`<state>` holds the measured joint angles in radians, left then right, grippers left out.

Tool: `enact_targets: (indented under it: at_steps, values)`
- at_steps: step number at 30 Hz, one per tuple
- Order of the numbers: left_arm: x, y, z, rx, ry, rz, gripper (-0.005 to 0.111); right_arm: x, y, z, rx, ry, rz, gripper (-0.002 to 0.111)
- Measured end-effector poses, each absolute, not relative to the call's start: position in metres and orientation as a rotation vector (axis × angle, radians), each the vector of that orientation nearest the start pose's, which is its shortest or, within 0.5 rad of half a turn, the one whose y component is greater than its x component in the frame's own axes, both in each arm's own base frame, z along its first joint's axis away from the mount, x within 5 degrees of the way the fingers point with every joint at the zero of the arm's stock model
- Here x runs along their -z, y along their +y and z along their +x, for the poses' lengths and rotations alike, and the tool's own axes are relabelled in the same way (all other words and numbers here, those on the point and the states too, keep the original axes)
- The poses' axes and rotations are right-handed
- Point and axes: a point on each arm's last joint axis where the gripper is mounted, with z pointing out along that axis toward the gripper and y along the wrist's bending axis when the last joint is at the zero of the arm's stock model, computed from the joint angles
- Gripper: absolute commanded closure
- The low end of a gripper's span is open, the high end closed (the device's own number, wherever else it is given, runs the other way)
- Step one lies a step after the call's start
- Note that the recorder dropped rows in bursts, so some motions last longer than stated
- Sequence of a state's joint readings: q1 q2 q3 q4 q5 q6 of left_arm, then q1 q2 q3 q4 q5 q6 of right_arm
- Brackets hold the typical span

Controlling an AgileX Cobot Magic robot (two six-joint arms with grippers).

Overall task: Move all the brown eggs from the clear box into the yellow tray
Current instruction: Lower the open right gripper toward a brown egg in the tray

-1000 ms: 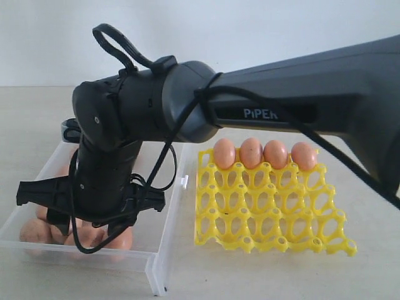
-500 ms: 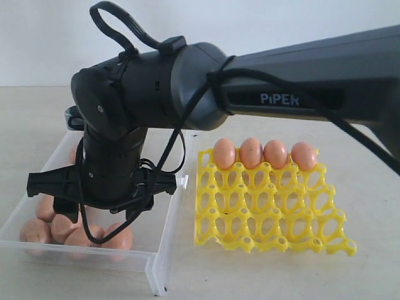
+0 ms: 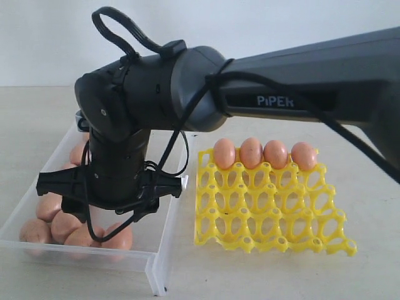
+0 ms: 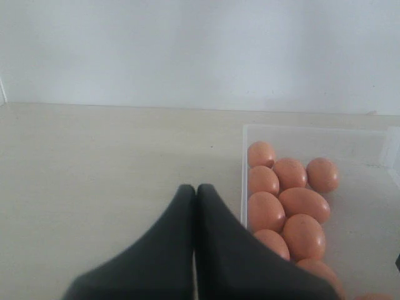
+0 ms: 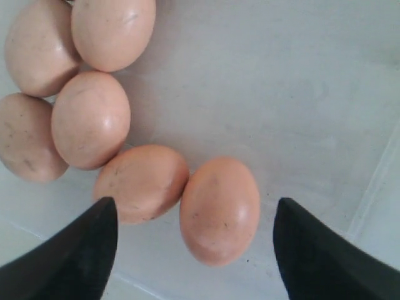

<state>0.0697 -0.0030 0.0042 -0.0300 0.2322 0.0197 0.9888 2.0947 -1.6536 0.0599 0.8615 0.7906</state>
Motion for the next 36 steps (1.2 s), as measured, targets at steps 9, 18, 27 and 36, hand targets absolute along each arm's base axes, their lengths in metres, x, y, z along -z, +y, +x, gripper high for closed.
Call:
enact_targets:
  at_steps: [9,18,27,36]
  values:
    - [-0.191,0.003,0.055,-0.039,1.716,-0.063,0.111,-0.183,0.380,0.244,-0.438,2.956,-0.178,0.041]
    - [-0.191,0.003,0.055,-0.039,1.716,-0.063,0.111,-0.178,0.380,0.244,-0.423,2.962,-0.168,0.041]
    - [-0.191,0.003,0.055,-0.039,1.716,-0.063,0.111,-0.168,0.379,0.244,-0.368,2.993,-0.173,0.041]
    - [-0.191,0.003,0.055,-0.039,1.716,-0.063,0.111,-0.168,0.379,0.244,-0.368,2.990,-0.174,0.042]
